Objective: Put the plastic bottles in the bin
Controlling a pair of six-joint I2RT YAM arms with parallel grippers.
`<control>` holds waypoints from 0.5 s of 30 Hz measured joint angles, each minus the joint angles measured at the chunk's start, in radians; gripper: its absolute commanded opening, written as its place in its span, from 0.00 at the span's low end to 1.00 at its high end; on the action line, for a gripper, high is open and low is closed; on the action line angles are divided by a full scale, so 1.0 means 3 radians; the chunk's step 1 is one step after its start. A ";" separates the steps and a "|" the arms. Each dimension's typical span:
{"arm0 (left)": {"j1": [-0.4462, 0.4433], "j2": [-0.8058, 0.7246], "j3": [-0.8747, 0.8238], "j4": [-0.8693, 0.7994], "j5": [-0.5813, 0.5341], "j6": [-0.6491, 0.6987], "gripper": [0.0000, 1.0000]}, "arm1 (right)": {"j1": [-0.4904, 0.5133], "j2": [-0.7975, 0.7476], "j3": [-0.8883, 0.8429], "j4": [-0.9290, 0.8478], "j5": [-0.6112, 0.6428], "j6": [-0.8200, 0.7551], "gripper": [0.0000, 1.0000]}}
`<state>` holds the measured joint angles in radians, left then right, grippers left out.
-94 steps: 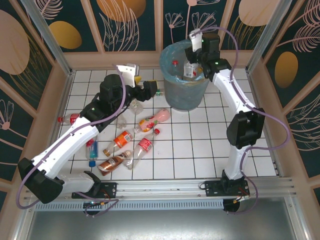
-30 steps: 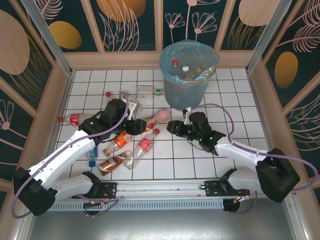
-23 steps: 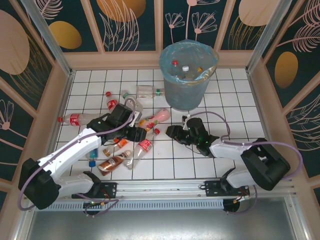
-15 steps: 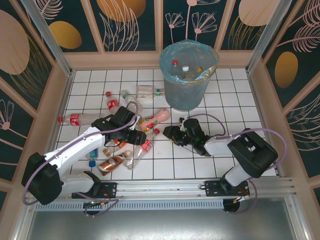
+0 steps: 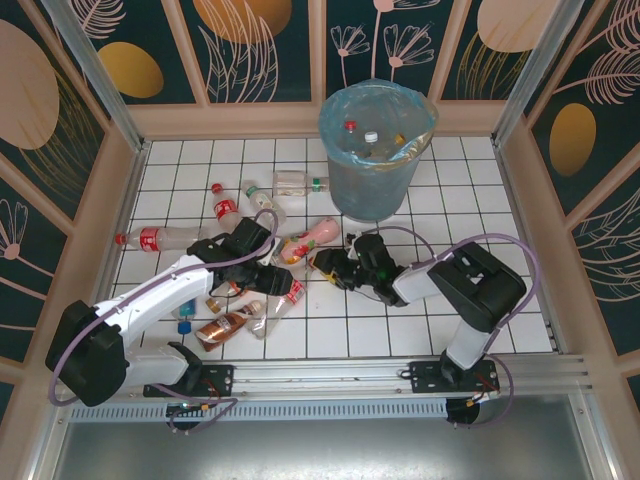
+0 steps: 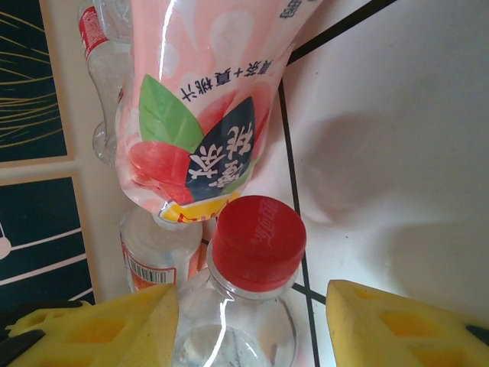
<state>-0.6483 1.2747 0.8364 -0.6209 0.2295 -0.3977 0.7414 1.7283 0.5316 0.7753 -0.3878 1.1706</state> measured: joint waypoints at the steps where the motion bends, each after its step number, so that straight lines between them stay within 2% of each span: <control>1: 0.0000 0.0000 -0.0001 0.0009 0.0003 0.0000 0.64 | 0.0001 0.0022 0.0005 0.0019 0.0000 0.0017 0.55; 15: 0.0000 0.0000 -0.0060 0.0122 0.0084 0.0000 0.64 | 0.0004 0.0225 0.0083 0.0182 -0.0013 0.0161 0.55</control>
<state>-0.6483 1.2747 0.8185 -0.5842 0.2546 -0.3977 0.7425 1.7958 0.5564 0.8299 -0.3916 1.2190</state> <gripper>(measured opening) 0.644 0.550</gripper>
